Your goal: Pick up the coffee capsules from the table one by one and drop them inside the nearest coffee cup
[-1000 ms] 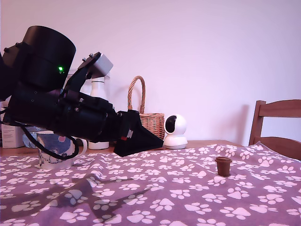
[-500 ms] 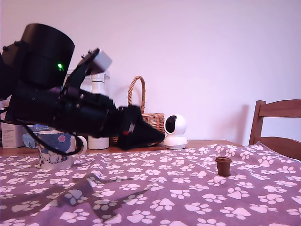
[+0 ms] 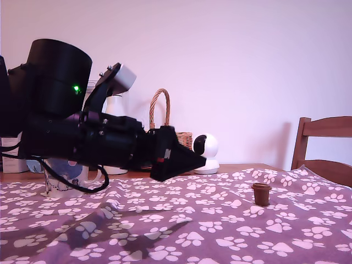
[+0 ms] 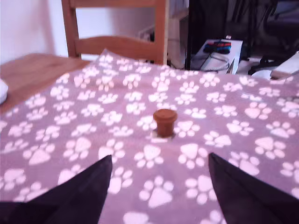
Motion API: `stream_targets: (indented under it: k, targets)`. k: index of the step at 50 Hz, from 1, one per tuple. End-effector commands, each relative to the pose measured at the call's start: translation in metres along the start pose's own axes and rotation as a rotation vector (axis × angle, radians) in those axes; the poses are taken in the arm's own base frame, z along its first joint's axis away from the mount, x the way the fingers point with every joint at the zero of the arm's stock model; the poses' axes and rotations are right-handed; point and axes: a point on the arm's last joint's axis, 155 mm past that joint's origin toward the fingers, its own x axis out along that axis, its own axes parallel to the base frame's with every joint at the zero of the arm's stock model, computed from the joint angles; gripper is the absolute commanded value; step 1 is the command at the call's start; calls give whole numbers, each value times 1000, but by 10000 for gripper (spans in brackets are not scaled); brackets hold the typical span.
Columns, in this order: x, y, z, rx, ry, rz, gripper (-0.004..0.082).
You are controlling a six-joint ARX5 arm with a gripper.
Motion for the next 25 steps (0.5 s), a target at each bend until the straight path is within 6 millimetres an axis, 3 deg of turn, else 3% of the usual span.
stream_targets:
  k: [1,25]
  targets:
    - [2,-5,-11,-14,20,-11,589]
    - [15,-8,-14,-28,35,-15,589]
